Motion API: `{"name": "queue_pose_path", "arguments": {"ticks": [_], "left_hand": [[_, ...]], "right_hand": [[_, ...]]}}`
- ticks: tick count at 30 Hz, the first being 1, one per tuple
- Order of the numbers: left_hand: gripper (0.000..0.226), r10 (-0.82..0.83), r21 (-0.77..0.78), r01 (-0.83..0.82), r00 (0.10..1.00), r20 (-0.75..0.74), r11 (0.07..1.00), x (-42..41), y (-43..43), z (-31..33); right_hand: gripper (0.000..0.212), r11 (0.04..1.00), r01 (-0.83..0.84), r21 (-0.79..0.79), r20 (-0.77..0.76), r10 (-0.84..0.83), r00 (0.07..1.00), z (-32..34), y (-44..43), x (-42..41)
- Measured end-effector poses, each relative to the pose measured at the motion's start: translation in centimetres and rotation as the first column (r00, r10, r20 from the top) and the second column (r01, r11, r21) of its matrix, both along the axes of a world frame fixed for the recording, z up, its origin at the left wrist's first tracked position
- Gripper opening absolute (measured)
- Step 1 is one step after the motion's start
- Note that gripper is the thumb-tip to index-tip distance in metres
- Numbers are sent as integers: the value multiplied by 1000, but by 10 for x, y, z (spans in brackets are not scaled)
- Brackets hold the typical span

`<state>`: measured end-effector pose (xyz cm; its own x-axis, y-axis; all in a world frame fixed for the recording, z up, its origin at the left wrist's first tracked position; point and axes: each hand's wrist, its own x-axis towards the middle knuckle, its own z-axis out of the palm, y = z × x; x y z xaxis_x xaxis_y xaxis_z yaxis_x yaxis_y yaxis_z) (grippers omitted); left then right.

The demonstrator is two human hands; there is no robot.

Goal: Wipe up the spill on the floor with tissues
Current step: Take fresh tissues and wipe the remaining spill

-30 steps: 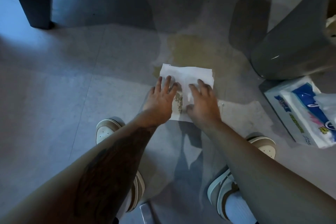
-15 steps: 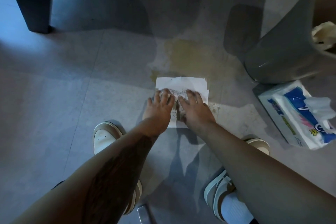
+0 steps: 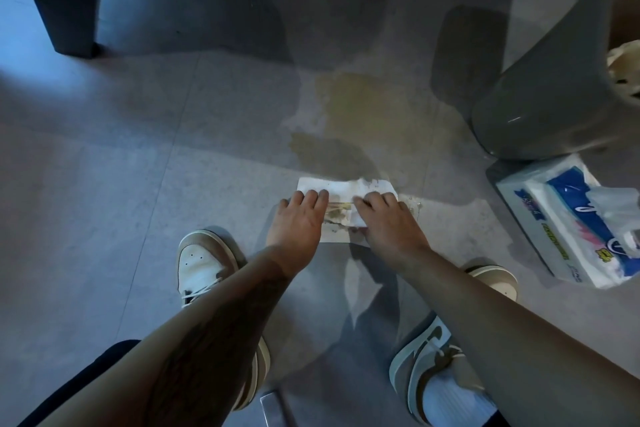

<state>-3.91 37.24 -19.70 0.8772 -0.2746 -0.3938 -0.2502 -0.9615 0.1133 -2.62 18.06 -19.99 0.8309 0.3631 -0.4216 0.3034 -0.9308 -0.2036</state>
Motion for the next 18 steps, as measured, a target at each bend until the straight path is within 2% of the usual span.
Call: {"name": "queue_pose_path", "arguments": {"ticks": [3,7,10,14,18], "left_hand": [[40,10,-21,-10,1000,-3,1000,-1,3,1],[24,63,-99,-62,998,6,993,7,14,1],[22,135,-193,-130,991,15,973,22,26,7],[22,244,-232,-223,967,68,947,60,44,23],[25,362,-279,-310,919,158,909,104,65,33]], "right_hand": [[42,999,-33,26,53,32,998,3,-2,1],[33,995,-3,102,13,2,1000,11,5,18],[31,983,98,156,-9,-97,995,26,13,43],[30,962,144,231,-8,-146,989,49,35,86],[26,937,140,321,108,-183,977,59,62,127]]}}
